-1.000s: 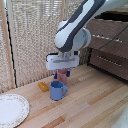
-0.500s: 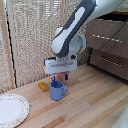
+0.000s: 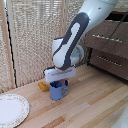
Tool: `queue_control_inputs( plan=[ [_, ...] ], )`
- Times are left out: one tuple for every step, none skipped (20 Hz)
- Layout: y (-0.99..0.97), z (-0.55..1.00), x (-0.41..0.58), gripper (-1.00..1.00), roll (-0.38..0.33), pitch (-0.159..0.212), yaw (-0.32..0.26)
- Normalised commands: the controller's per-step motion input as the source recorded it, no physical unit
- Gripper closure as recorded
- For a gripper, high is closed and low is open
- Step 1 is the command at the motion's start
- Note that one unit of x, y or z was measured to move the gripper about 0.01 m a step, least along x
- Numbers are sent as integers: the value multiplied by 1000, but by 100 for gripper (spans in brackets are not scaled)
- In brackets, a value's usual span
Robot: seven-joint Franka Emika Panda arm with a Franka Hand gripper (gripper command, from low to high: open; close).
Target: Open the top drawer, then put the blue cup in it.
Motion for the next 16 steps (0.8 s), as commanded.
queue_control_inputs(
  plan=[
    [-9, -249, -29, -100, -72, 46, 30],
    [0, -183, -74, -100, -17, 21, 0],
    [-37, -120, -169, -100, 0, 0, 0],
    [-66, -77, -200, 100, 0, 0, 0],
    [-40, -63, -211, 100, 0, 0, 0],
    [0, -100, -200, 100, 0, 10, 0],
    [26, -71, -149, 100, 0, 0, 0],
    [106, -69, -100, 100, -4, 0, 26],
    [54, -29, -43, 100, 0, 2, 59],
    [6, -20, 0, 100, 0, 0, 59],
    [57, -6, -23, 100, -23, 0, 33],
    [169, -51, 0, 100, -19, 0, 2],
    [77, 0, 0, 100, 0, -1, 0],
    [29, 0, 0, 100, 0, -9, -4],
    [29, 31, 0, 100, 0, -35, -16],
    [140, 100, -17, 100, 0, -75, -43]
  ],
)
